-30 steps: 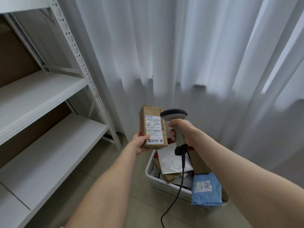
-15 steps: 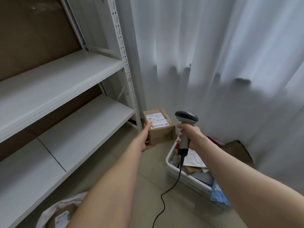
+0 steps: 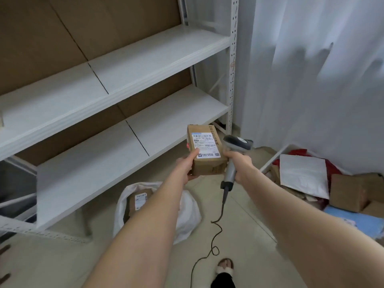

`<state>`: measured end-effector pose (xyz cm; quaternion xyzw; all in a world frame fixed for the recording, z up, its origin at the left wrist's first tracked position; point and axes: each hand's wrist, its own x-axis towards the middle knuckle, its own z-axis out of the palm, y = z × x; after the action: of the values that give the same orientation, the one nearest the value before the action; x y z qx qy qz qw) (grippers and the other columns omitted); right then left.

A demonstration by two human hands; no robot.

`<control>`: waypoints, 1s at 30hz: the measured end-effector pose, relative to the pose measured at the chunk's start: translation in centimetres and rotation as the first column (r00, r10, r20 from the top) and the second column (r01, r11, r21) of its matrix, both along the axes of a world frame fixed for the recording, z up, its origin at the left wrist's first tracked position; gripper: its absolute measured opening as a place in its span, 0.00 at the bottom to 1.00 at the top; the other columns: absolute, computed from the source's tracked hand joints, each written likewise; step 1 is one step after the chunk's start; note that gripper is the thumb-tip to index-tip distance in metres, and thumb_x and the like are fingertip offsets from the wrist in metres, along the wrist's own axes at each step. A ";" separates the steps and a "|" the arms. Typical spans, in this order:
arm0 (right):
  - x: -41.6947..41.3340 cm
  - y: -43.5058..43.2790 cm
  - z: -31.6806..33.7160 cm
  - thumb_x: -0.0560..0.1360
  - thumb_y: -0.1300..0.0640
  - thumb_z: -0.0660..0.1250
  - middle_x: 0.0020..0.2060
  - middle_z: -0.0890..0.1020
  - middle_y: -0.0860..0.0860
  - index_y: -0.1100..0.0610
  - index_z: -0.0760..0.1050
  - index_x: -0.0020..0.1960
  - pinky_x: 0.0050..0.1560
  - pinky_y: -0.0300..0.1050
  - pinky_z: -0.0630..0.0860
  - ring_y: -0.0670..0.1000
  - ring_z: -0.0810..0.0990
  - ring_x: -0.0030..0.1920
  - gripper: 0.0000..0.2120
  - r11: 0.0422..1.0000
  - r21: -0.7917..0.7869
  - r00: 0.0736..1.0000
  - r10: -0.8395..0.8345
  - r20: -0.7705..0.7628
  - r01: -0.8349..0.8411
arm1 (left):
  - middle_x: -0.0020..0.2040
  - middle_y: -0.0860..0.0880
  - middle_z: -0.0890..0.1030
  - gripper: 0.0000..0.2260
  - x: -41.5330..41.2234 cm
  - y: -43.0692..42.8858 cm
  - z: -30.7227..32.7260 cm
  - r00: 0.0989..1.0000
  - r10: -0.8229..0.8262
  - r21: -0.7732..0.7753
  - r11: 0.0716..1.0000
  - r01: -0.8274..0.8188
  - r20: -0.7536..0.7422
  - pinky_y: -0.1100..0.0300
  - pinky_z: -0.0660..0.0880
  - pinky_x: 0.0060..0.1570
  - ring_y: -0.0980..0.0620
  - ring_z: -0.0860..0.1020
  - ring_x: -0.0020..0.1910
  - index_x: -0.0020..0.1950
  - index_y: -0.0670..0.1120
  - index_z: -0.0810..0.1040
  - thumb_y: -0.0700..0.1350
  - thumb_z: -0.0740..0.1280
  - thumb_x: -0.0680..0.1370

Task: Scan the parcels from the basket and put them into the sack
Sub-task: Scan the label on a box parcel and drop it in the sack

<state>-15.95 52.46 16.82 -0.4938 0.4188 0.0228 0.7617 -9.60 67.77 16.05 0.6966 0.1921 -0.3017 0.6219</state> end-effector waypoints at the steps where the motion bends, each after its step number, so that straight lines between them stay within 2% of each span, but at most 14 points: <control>1: -0.1 1.6 -0.4 0.72 0.59 0.74 0.53 0.81 0.59 0.61 0.71 0.60 0.58 0.60 0.78 0.59 0.81 0.53 0.20 1.000 0.002 1.000 0.015 -0.010 -0.015 | 0.48 0.48 0.83 0.22 -0.5 1.6 -0.3 1.000 0.024 0.005 1.000 -0.024 -0.008 0.58 0.79 0.37 0.50 0.80 0.46 0.62 0.46 0.76 0.57 0.71 0.72; 5: 0.2 7.6 -2.1 0.71 0.59 0.75 0.52 0.81 0.59 0.62 0.71 0.61 0.58 0.61 0.78 0.59 0.81 0.52 0.22 0.996 0.033 0.995 0.087 -0.042 -0.086 | 0.45 0.50 0.83 0.21 -1.3 8.0 -1.9 0.994 0.112 0.038 0.993 -0.111 -0.022 0.57 0.79 0.37 0.51 0.80 0.44 0.61 0.47 0.77 0.56 0.72 0.73; 8: 1.0 12.1 -4.0 0.71 0.59 0.75 0.54 0.81 0.59 0.61 0.72 0.61 0.59 0.60 0.77 0.60 0.81 0.54 0.22 0.992 0.050 0.990 0.122 -0.075 -0.118 | 0.49 0.48 0.83 0.20 -0.7 12.7 -3.8 0.989 0.146 0.070 0.987 -0.143 -0.038 0.50 0.80 0.50 0.48 0.80 0.48 0.61 0.47 0.76 0.56 0.71 0.73; 10: 1.9 15.1 -5.6 0.72 0.60 0.74 0.52 0.81 0.59 0.61 0.72 0.59 0.59 0.59 0.78 0.59 0.81 0.53 0.19 0.991 0.058 0.987 0.128 -0.098 -0.123 | 0.52 0.47 0.83 0.19 0.1 15.6 -5.3 0.985 0.159 0.095 0.984 -0.153 -0.062 0.48 0.78 0.54 0.47 0.80 0.51 0.61 0.47 0.75 0.55 0.70 0.74; 12: 2.9 18.0 -7.7 0.72 0.62 0.73 0.46 0.82 0.57 0.60 0.74 0.53 0.57 0.57 0.79 0.57 0.82 0.48 0.12 0.990 0.074 0.985 0.125 -0.118 -0.116 | 0.50 0.48 0.83 0.16 1.0 18.5 -7.4 0.983 0.162 0.123 0.981 -0.151 -0.083 0.51 0.79 0.49 0.49 0.80 0.49 0.61 0.47 0.75 0.52 0.69 0.75; 14: 4.2 20.9 -10.0 0.72 0.64 0.72 0.41 0.82 0.56 0.59 0.75 0.47 0.56 0.55 0.79 0.55 0.82 0.42 0.08 0.991 0.093 0.985 0.106 -0.135 -0.094 | 0.46 0.49 0.82 0.14 2.3 21.1 -9.6 0.982 0.159 0.143 0.979 -0.144 -0.101 0.57 0.78 0.37 0.50 0.80 0.45 0.60 0.48 0.75 0.49 0.69 0.75; 16: 5.5 23.5 -13.0 0.72 0.65 0.72 0.38 0.82 0.55 0.61 0.75 0.46 0.58 0.55 0.78 0.54 0.81 0.39 0.06 0.992 0.107 0.985 0.087 -0.148 -0.071 | 0.46 0.49 0.81 0.15 3.7 23.8 -12.3 0.984 0.138 0.159 0.980 -0.119 -0.116 0.58 0.76 0.34 0.50 0.80 0.44 0.60 0.48 0.74 0.46 0.70 0.74; 17: 6.0 24.6 -14.5 0.72 0.64 0.72 0.37 0.82 0.54 0.61 0.76 0.46 0.58 0.55 0.78 0.54 0.81 0.39 0.06 0.991 0.111 0.985 0.088 -0.146 -0.072 | 0.47 0.49 0.82 0.17 4.4 24.9 -13.8 0.984 0.133 0.164 0.980 -0.113 -0.118 0.57 0.77 0.36 0.49 0.80 0.45 0.61 0.48 0.74 0.46 0.70 0.74; 19: 6.8 26.2 -18.1 0.71 0.62 0.73 0.32 0.83 0.52 0.59 0.77 0.46 0.52 0.54 0.80 0.54 0.83 0.39 0.06 0.990 0.120 0.986 0.093 -0.137 -0.076 | 0.53 0.46 0.81 0.21 5.5 26.7 -17.3 0.987 0.130 0.212 0.971 -0.107 -0.099 0.50 0.79 0.47 0.45 0.80 0.51 0.63 0.48 0.74 0.46 0.72 0.72; 22: 7.4 27.6 -23.5 0.72 0.62 0.71 0.35 0.82 0.55 0.59 0.78 0.45 0.44 0.51 0.80 0.54 0.82 0.36 0.03 0.992 0.103 0.985 0.091 -0.148 -0.076 | 0.61 0.46 0.79 0.27 6.4 28.1 -23.0 0.995 0.089 0.362 0.930 -0.068 -0.041 0.46 0.74 0.60 0.43 0.77 0.58 0.66 0.47 0.71 0.49 0.74 0.70; 25: 8.2 27.9 -28.6 0.73 0.61 0.71 0.39 0.82 0.56 0.60 0.76 0.47 0.47 0.52 0.81 0.54 0.82 0.38 0.05 0.991 0.120 0.971 0.078 -0.225 -0.051 | 0.65 0.46 0.75 0.31 6.8 27.8 -28.5 0.998 0.027 0.485 0.874 0.003 -0.056 0.49 0.71 0.65 0.44 0.74 0.63 0.70 0.47 0.68 0.51 0.74 0.70; 29: 9.4 27.2 -34.8 0.74 0.65 0.69 0.34 0.81 0.54 0.59 0.75 0.43 0.32 0.43 0.79 0.50 0.81 0.31 0.04 0.990 0.129 0.981 0.072 -0.178 -0.049 | 0.69 0.44 0.70 0.35 7.6 26.0 -35.4 0.996 -0.081 0.511 0.854 0.093 -0.045 0.49 0.66 0.67 0.42 0.69 0.68 0.74 0.50 0.62 0.50 0.74 0.71; 30: 9.7 27.0 -35.6 0.74 0.65 0.69 0.33 0.80 0.53 0.59 0.75 0.42 0.30 0.42 0.77 0.49 0.80 0.29 0.04 0.990 0.133 0.983 0.074 -0.169 -0.052 | 0.70 0.43 0.68 0.36 8.0 25.6 -36.6 0.993 -0.110 0.526 0.843 0.111 -0.033 0.47 0.66 0.68 0.41 0.68 0.68 0.75 0.53 0.60 0.51 0.74 0.71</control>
<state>-6.28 79.48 -18.83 -0.4531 0.4652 0.1166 0.7514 -1.62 93.39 -20.52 0.8501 0.2276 -0.2733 0.3884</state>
